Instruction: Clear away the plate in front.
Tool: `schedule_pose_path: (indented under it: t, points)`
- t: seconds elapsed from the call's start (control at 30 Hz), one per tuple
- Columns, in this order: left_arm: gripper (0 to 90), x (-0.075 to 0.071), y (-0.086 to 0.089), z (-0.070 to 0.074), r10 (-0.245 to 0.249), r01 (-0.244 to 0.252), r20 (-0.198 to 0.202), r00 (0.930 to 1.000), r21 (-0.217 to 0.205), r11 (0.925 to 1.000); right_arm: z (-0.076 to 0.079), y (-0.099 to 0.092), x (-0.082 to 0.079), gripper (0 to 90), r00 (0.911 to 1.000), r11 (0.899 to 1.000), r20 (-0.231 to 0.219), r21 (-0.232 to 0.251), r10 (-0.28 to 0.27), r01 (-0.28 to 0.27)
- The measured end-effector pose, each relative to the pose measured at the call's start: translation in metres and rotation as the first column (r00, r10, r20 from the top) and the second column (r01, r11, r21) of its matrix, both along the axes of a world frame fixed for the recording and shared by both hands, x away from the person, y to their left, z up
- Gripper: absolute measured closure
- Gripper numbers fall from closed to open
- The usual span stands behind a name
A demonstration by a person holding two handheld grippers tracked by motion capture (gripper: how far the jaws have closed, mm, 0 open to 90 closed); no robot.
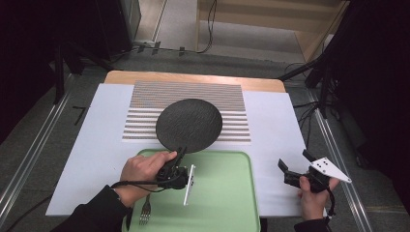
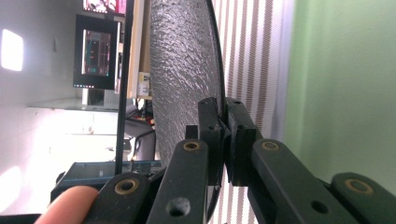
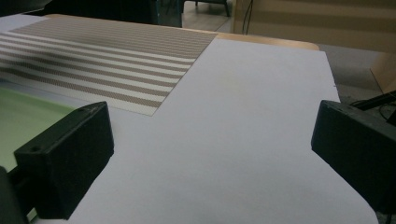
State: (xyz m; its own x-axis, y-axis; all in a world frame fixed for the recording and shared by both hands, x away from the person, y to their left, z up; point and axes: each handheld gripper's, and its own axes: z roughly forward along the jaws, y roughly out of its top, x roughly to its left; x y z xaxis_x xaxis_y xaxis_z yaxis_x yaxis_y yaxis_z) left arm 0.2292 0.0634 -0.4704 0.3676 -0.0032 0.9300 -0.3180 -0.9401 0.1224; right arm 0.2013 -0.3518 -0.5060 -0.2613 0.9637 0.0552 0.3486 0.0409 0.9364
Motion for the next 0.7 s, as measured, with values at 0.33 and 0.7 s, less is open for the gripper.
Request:
schedule_pose_path:
  t: [0.33, 0.7]
  points:
    - [86.3, -0.017, 0.002, -0.007, -0.012, 0.012, -0.003, 0.9999, 0.003, 0.9999, 0.0, -0.001, -0.001, 0.0, 1.0, 1.0, 0.004, 0.004, -0.003, 0.003]
    - [86.3, -0.038, 0.004, -0.009, -0.026, 0.026, -0.003, 0.9997, 0.004, 0.9997, 0.0, -0.001, -0.001, 0.0, 1.0, 1.0, 0.002, 0.005, -0.005, 0.005]
